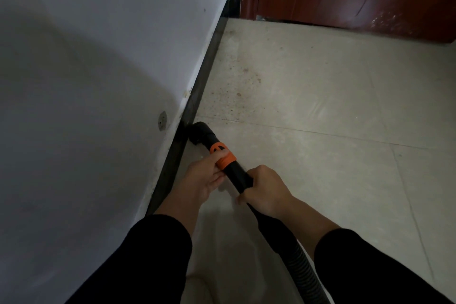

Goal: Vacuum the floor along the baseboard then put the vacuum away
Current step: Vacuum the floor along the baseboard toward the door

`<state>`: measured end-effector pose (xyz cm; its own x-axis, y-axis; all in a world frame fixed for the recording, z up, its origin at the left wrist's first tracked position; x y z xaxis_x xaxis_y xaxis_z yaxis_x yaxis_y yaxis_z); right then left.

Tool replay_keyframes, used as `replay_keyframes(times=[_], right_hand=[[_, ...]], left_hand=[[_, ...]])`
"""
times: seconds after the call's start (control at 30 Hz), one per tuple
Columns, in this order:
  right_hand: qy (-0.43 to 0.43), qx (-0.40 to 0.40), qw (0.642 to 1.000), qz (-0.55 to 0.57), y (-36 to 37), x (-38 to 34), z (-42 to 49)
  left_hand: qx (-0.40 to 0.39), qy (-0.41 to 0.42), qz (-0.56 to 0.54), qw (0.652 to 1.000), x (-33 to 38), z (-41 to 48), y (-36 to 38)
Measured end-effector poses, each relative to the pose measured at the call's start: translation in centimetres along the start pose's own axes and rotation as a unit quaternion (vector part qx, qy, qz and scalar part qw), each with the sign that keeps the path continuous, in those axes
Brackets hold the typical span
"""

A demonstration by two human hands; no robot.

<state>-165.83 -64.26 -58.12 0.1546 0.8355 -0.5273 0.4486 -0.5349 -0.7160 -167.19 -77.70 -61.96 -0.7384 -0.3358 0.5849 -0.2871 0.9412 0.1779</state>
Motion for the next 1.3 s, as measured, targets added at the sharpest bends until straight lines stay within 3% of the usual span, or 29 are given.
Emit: replay_keyframes(times=[1.3], right_hand=[[0.020, 0.093, 0.995, 0.013, -1.9, -0.5, 5.4]], left_hand=[[0.038, 0.048, -0.047, 0.997, 3.7, 5.3, 2.3]])
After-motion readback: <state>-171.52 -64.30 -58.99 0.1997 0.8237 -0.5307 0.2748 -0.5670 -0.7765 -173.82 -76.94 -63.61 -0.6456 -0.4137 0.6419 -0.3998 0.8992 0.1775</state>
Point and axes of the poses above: each hand's wrist, its own z-axis towards the middle knuckle, its own y-axis out of the palm, x = y × z, the point moved 8 cm from there along z, towards the middle knuckle, and after that the axes turned 4 degrees about -z, right-handed, at the moved point
